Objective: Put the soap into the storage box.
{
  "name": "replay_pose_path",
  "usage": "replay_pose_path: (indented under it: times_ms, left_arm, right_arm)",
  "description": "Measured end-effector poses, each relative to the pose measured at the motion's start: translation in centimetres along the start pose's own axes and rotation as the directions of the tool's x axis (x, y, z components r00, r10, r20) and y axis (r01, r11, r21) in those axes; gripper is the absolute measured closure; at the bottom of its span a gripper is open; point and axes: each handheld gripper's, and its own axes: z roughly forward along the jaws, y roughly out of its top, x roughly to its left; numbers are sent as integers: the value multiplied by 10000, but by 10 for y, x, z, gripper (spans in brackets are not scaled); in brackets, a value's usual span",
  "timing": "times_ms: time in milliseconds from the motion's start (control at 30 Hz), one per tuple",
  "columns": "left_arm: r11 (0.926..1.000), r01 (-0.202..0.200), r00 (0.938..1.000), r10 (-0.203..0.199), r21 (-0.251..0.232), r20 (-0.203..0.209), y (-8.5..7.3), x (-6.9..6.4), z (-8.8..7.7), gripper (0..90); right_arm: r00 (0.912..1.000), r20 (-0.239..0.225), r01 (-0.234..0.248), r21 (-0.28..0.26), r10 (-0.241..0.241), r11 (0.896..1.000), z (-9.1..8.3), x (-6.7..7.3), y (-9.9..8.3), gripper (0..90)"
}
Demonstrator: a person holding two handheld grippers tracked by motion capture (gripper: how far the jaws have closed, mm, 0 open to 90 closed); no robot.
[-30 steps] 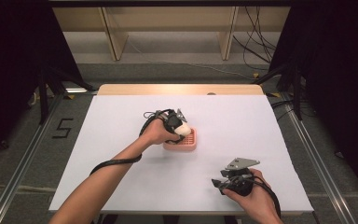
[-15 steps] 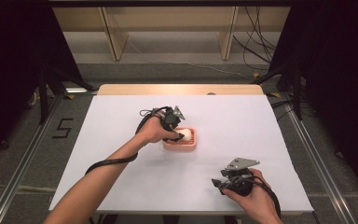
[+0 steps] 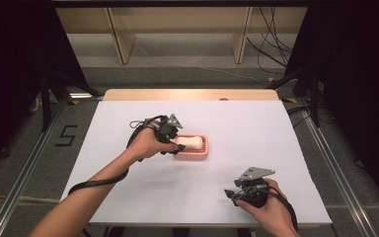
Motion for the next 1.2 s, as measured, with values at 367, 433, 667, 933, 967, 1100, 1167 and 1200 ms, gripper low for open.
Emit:
replay_pose_path:
  times_ms: [367,433,667,933,967,1100,1167,1200]
  left_arm:
    - [9982,490,9986,-497,-341,-191,-46,-5,-31,417]
    - [9974,647,9977,-652,-312,-179,-56,-7,-35,417]
    - [9957,829,9960,-841,-417,-300,-97,-20,-51,415]
    - [9927,1161,9919,-1177,-335,-482,-142,-34,-61,414]
    - [9887,1378,9879,-1415,-592,-634,-149,-37,-61,413]
    - [9853,1599,9834,-1644,-605,-770,-174,-42,-65,411]
    - [9785,1907,9780,-1962,-781,-705,-183,-44,-65,416]
    - [9763,2055,9750,-2103,-685,-722,-188,-43,-66,420]
  right_arm:
    - [10000,34,-32,37,32,10000,0,0,0,492]
    - [10000,46,-56,-59,57,10000,1,0,-1,491]
    - [10000,72,28,-42,-27,10000,2,0,-1,488]
    - [9998,119,190,-213,-188,9996,5,0,-2,481]
    - [10000,57,40,-147,-39,9999,5,1,-1,480]
    - [10000,57,29,-167,-28,9999,5,0,-1,479]
    - [10000,66,29,-173,-28,9998,5,0,-1,477]
    - [10000,69,33,-176,-32,9998,6,1,-1,477]
